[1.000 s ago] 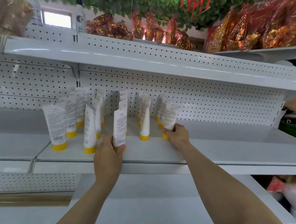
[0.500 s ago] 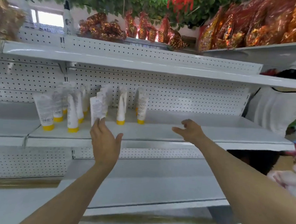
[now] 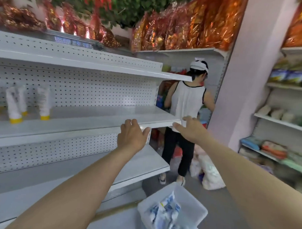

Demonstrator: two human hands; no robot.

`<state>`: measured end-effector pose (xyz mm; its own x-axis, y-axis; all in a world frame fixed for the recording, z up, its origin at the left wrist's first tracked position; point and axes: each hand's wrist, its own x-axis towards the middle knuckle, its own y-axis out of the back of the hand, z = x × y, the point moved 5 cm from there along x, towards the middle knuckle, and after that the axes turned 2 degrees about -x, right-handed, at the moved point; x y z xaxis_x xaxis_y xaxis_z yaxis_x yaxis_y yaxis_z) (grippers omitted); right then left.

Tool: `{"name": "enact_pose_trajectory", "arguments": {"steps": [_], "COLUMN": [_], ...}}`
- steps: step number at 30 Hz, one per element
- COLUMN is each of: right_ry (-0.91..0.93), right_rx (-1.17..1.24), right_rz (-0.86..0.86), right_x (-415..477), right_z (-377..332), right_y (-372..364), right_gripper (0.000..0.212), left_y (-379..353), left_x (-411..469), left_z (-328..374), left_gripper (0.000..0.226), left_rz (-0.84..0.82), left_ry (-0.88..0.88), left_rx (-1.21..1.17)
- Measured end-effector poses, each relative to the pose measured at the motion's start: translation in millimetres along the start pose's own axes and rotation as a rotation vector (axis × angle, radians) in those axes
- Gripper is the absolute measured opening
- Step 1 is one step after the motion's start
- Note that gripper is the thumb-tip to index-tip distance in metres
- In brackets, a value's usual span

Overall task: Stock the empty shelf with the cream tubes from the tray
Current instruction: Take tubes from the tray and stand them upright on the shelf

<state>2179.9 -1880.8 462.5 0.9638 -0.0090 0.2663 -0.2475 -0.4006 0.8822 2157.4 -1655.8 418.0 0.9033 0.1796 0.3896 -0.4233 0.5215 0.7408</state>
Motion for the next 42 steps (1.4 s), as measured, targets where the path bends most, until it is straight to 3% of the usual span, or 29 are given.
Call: {"name": "enact_pose_trajectory", "arguments": {"steps": [6, 12, 15, 17, 18, 21, 24, 26, 28, 33, 35, 38, 42], "right_ry": [-0.097, -0.202, -0.231, -0.266, -0.302, -0.379, -0.481, -0.502, -0.519, -0.554, -0.576, -0.601, -0.669], "right_rx": [0.021, 0.011, -0.005, -0.026, -0.030, 0.009, 0.070, 0.070, 0.055, 0.101, 0.154, 0.219, 0.336], "right_rz": [-0.001, -0.059, -0.118, -0.201, -0.261, -0.414, -0.572, -0.677, -0.782, -0.995, -1.041, -1.095, -1.122], "right_x": [11.8, 68.4, 103.0, 125.7, 135.9, 156.1, 157.2, 156.3, 154.9, 160.2, 160.8, 161.3, 160.6], "right_z": [86.9, 171.9, 212.8, 241.1, 257.6, 302.1, 341.0, 364.0, 384.2, 415.2, 418.4, 415.9, 420.1], "right_y": [4.2, -47.0, -89.6, -128.1, -151.4, -218.3, -284.2, -330.7, -373.5, -474.6, -514.5, -564.8, -613.4], "right_gripper": [0.076, 0.074, 0.058, 0.038, 0.038, 0.048, 0.043, 0.064, 0.072, 0.061, 0.055, 0.048, 0.058], "left_y": [-66.7, -177.6, -252.5, -306.3, -332.9, -401.0, -455.4, -492.9, -526.9, -587.0, -610.5, -641.6, -674.1], "left_x": [16.7, 56.3, 83.0, 97.1, 101.2, 106.2, 102.6, 93.5, 79.2, 35.3, 12.2, -29.0, -69.0], "left_z": [62.0, 78.8, 64.4, 47.0, 36.6, 6.8, -24.1, -48.7, -79.6, -143.3, -161.3, -167.2, -161.7], "left_gripper": [0.062, 0.057, 0.058, 0.059, 0.059, 0.057, 0.055, 0.069, 0.064, 0.045, 0.039, 0.034, 0.034], "left_rz": [-0.087, -0.196, -0.274, -0.366, -0.421, -0.535, -0.660, -0.760, -0.809, -0.827, -0.870, -0.913, -0.988], "left_ry": [-0.048, -0.063, -0.030, 0.001, 0.022, 0.085, 0.145, 0.164, 0.306, 0.567, 0.622, 0.838, 0.912], "left_rx": [0.050, 0.046, 0.027, 0.031, 0.040, 0.074, 0.095, 0.110, 0.094, 0.049, 0.061, -0.148, -0.128]}}
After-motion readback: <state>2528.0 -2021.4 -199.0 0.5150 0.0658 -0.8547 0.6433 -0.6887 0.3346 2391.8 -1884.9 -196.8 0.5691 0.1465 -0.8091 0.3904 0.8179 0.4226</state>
